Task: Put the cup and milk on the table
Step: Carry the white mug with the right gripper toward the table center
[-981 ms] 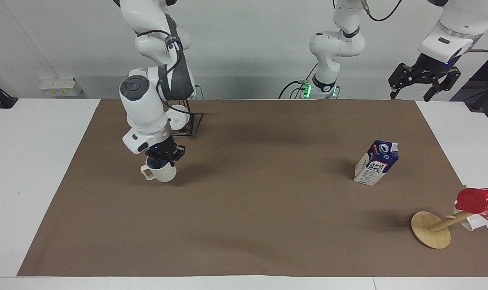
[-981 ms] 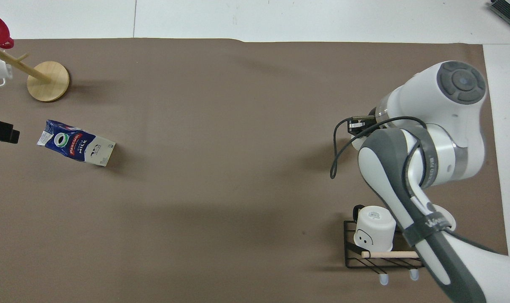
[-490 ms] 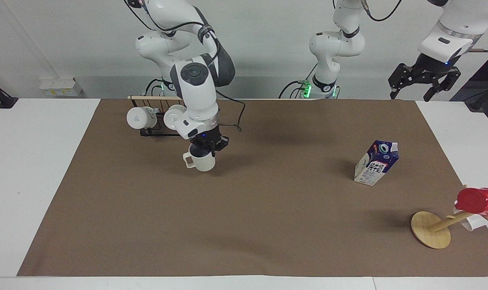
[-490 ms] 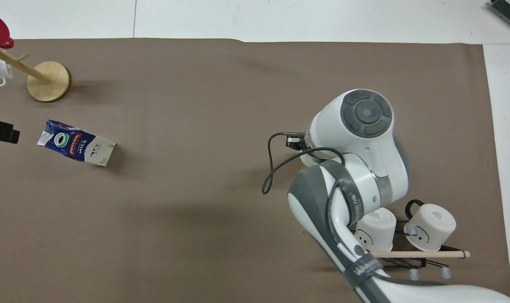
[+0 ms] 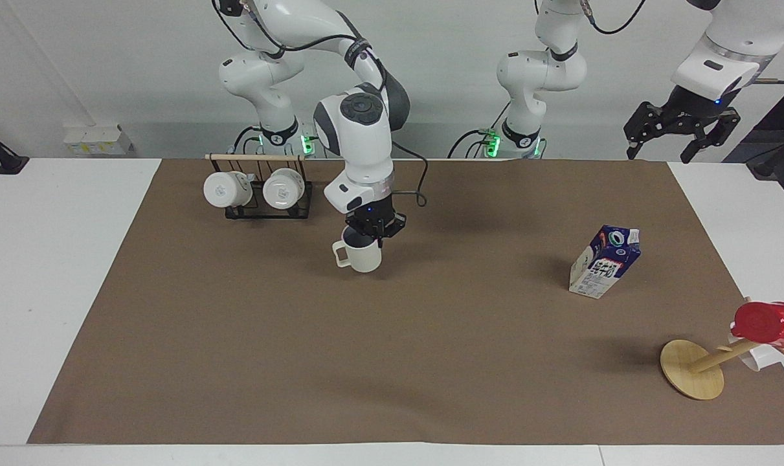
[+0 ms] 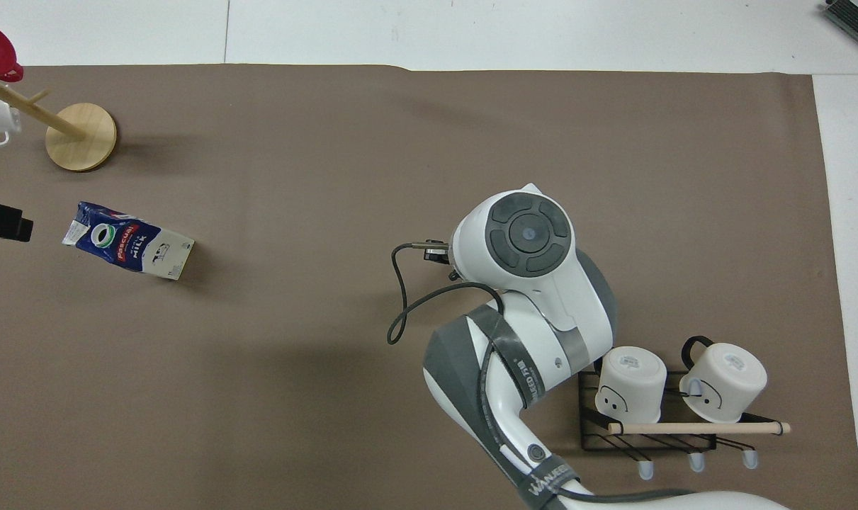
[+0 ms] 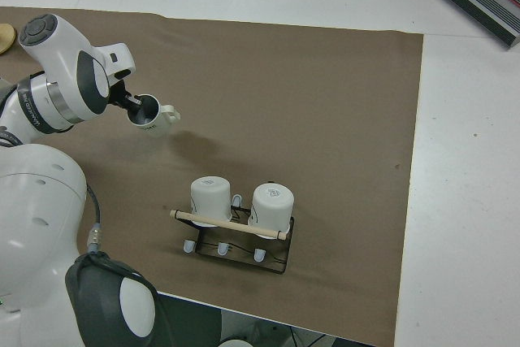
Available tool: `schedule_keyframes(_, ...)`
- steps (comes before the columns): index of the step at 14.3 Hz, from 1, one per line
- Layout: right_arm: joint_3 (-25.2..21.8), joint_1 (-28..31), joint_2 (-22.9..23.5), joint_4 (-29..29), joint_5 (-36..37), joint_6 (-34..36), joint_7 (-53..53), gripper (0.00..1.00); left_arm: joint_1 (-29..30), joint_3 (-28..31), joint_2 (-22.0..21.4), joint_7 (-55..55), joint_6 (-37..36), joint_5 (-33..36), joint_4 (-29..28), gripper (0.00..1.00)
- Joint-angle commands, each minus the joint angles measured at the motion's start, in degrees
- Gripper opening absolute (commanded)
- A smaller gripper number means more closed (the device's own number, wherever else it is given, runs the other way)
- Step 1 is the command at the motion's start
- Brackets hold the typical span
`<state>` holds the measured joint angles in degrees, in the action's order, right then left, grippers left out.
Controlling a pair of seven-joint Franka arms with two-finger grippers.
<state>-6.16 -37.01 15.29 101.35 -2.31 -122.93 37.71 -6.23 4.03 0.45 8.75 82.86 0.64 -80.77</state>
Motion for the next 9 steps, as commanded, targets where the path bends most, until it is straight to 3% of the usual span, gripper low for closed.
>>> schedule_keyframes(1, 0.36, -3.40, 4.65, -4.57, 1.08, -0.55, 0.61, 0.00, 0.86, -0.43, -0.37, 1.01, -0.24, -0.73, 0.35, 1.00)
schedule_keyframes(9, 0.45, -5.61, 6.85, -2.73, 1.25, -3.98, -5.54, 0.00, 0.86, -0.42, -0.37, 1.01, 0.11, -0.82, 0.35, 1.00)
